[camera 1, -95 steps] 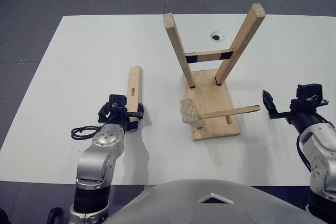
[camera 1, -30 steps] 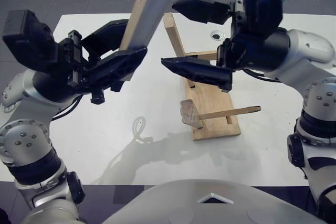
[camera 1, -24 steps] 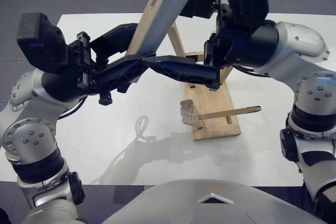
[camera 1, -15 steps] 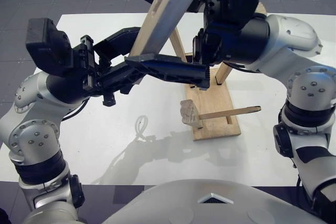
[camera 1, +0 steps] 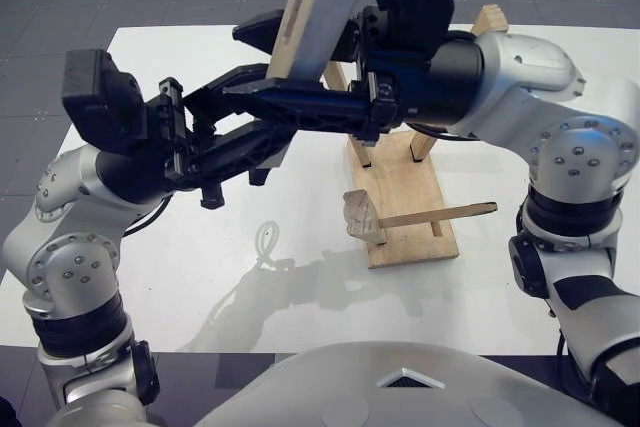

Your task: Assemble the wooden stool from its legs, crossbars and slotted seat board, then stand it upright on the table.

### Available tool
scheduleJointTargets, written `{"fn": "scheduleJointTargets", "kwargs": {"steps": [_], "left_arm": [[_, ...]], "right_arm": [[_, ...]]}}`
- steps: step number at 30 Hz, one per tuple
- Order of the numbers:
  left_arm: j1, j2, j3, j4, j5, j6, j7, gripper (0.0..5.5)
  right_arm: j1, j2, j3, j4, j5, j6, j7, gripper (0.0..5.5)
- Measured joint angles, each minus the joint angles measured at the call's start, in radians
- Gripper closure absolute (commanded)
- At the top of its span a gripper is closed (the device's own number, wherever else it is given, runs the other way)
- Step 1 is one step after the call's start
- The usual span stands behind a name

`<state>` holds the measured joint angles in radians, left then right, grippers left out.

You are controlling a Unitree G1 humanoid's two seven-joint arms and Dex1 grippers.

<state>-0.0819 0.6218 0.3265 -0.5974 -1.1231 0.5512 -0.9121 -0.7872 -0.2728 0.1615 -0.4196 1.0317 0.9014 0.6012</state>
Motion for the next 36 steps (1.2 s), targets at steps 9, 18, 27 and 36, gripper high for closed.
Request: {"fn": "scheduleJointTargets", "kwargs": {"steps": [9,18,27,36], "left_arm": [[0.001,0.010,-0.003,-0.007,-0.009,0.004,-0.005,3.39],[-0.052,0.025,0.054,0.048,-0.216,0.073,0.194,2.22],[0.047,0.061,0.098,0.074,-0.091,0.027,0.088,0.72],[0.178,0.100,0.146,0.078,0.000,-0.025,-0.161,0.00]], "right_arm": [[0.000,-0.002,-0.028,0.025,0.058,0.033,0.029,3.41],[0.015,-0.016,-0.113,0.065,0.074,0.018,0.035,3.42],[0.069,-0.131,-0.242,0.061,0.072,0.009,0.056,3.42],[0.357,-0.405,-0.540,-0.004,0.112,0.006,0.155,3.42]]}}
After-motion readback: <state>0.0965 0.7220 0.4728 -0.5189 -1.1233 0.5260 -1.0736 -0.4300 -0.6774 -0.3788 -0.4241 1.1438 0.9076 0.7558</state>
